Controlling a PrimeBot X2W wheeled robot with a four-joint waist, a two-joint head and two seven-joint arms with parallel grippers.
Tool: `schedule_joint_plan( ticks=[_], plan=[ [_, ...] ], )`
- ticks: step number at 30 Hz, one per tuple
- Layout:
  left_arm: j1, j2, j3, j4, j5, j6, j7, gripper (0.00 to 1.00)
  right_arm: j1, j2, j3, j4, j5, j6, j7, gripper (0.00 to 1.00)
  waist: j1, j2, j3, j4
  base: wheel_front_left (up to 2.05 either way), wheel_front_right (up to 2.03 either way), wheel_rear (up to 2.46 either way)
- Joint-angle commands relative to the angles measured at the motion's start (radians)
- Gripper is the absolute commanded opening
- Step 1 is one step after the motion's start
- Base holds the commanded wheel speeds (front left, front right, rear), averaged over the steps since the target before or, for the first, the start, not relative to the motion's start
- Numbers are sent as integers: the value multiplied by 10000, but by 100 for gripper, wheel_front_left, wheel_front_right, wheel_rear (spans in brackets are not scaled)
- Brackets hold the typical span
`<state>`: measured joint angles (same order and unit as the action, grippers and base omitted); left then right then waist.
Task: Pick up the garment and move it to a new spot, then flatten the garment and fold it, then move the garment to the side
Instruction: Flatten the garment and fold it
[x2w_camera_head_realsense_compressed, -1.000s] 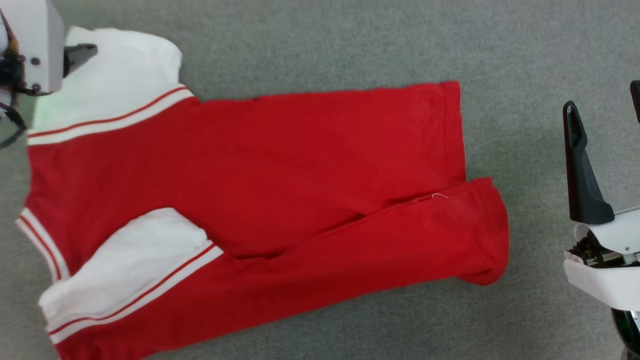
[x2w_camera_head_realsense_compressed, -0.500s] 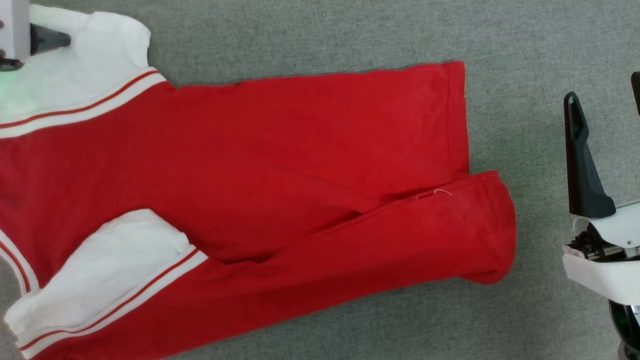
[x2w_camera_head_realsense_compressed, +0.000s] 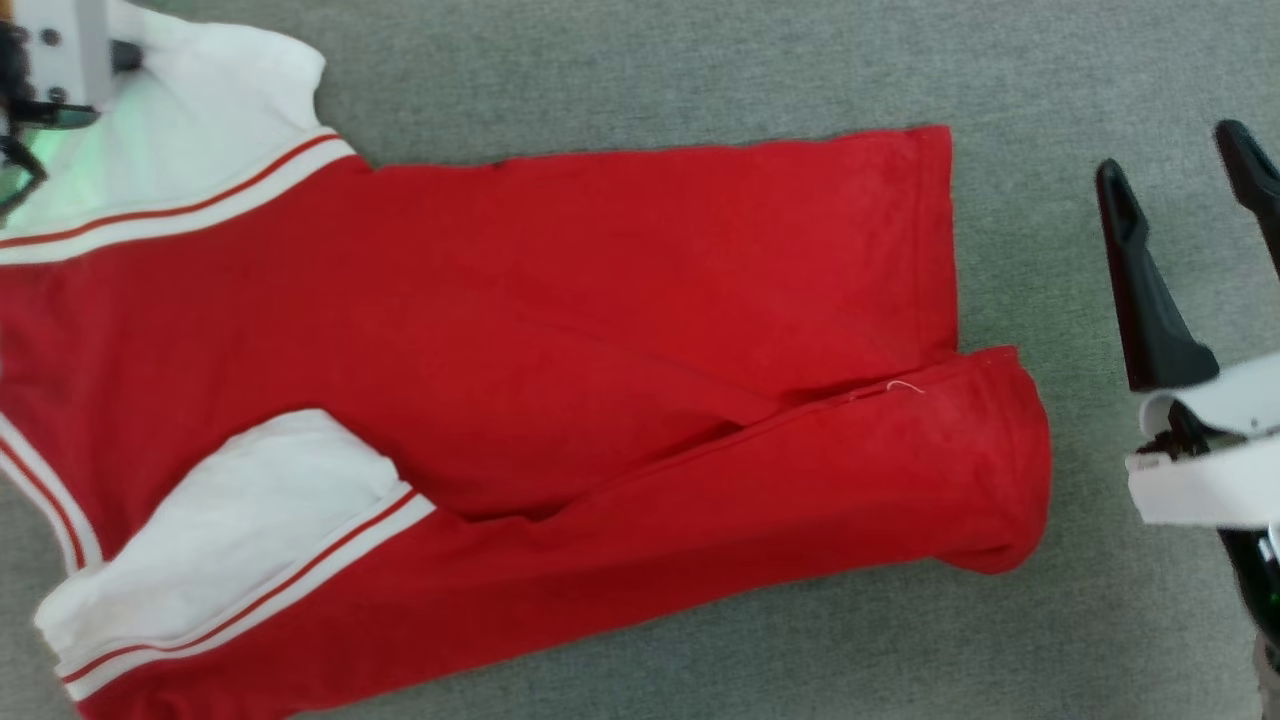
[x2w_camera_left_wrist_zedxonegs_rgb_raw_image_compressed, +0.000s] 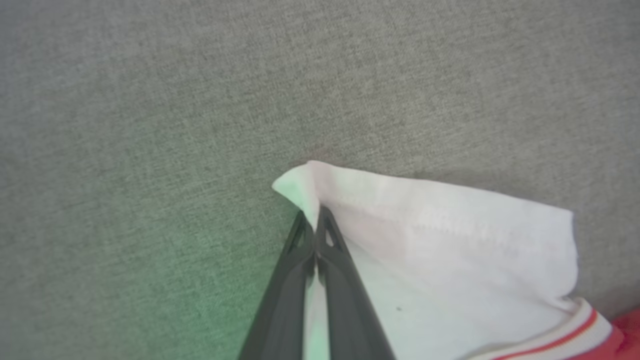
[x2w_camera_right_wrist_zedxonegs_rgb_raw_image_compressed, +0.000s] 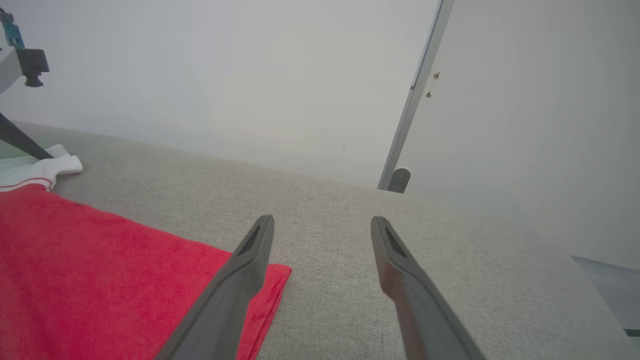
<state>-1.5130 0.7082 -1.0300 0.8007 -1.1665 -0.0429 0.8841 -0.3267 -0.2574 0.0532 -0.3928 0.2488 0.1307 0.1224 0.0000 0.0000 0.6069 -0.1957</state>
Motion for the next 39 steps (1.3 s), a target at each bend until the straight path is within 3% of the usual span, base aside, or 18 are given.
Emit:
schedule_joint_plan(
  ticks=[1, 10, 14, 20, 29, 30, 31, 33, 34, 39],
  plan=[
    [436, -441, -234, 69, 27, -127, 50, 0, -279, -139, 82, 82, 286, -1, 539, 100, 0, 0, -72, 129, 0, 0, 0],
    [126, -1113, -197, 370, -2, -392, -358, 0, -2010, -1133, 322, 866, 2117, -1, 6036, 100, 0, 0, -110, 917, 0, 0, 0],
    [-98, -1450, -220, 407, 65, -537, -536, 0, -2699, -1518, 361, 1249, 2383, -1, 8137, 100, 0, 0, 32, 1398, 0, 0, 0],
    [-348, -1897, -247, 547, 98, -697, -826, 0, -3330, -1419, 481, 1756, 2880, -1, 10048, 100, 0, 0, 248, 1939, 0, 0, 0],
    [-360, -2288, -348, 913, -13, -835, -1130, 0, -3581, -1824, 841, 2544, 2526, -3, 12495, 100, 0, 0, 267, 2207, 0, 0, 0],
    [-370, -2313, -365, 948, -25, -850, -1159, 0, -3548, -1816, 856, 2583, 2568, -3, 12742, 95, 0, 0, 255, 2202, 0, 0, 0],
    [-388, -2332, -381, 994, -40, -860, -1178, 0, -3563, -1749, 832, 2633, 2632, -3, 12977, 78, 0, 0, 245, 2195, 0, 0, 0],
    [-408, -2410, -402, 1052, -79, -860, -1220, 0, -3660, -1860, 1008, 2679, 2625, -3, 13416, 5, 0, 0, 229, 2190, 0, 0, 0],
    [-421, -2449, -415, 1066, -87, -866, -1239, 0, -3678, -1870, 1027, 2701, 2717, -3, 13555, 0, 0, 0, 221, 2192, 0, 0, 0],
    [-527, -2582, -441, 1129, -144, -885, -1434, 0, -4026, -1792, 840, 2673, 2513, -3, 13395, 0, 0, 0, 177, 2216, 0, 0, 0]
  ],
)
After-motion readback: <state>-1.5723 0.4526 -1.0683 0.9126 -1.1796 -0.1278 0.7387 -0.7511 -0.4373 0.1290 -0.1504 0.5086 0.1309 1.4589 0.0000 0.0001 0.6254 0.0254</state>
